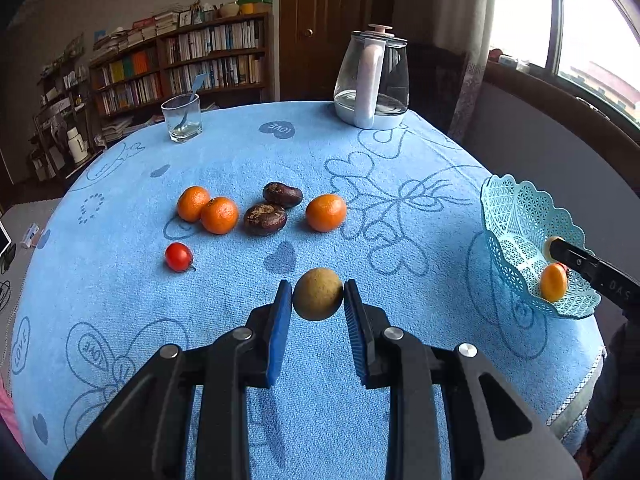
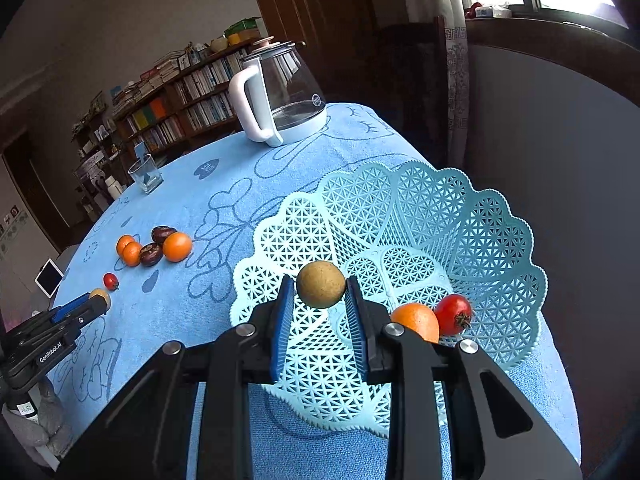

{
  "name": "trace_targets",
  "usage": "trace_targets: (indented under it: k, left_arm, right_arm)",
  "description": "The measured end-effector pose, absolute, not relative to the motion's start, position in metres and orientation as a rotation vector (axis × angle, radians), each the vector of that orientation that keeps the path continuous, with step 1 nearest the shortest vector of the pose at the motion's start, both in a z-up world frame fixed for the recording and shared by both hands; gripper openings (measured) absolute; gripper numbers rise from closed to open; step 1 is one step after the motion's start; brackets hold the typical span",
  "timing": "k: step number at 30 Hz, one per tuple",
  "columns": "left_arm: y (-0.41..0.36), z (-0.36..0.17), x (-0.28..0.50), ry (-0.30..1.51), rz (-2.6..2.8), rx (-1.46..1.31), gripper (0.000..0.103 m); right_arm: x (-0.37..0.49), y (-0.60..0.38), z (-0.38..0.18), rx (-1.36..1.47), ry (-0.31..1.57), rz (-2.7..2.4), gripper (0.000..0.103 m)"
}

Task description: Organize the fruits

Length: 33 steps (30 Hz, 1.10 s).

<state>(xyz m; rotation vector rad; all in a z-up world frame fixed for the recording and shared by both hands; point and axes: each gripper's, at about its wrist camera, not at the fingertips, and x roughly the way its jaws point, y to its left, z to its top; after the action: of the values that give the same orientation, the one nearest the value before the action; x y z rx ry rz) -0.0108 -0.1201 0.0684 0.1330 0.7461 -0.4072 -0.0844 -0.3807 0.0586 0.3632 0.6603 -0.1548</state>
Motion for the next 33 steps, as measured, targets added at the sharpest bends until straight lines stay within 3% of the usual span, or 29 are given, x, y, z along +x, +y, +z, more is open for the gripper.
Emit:
trace_targets:
  k: [2, 3, 33]
  left_arm:
    - [-0.127, 0.07, -0.014, 0.744, -0.423, 0.145, 0.027]
    - [-0.13, 0.071, -0.015, 0.742, -0.43, 0.151, 0.027]
    - [-0.274, 0.073, -0.048, 0.769, -0.745, 0.242, 0.027]
  right_arm:
    - [-0.089, -0.386, 0.061, 0.378, 0.638, -0.164, 0.048]
    - [-0.092, -0.388, 0.062, 0.379, 0.627, -0.17, 0.049]
    - [-0.129, -0.442, 0.063, 0.508, 0.511, -0.275, 0.049]
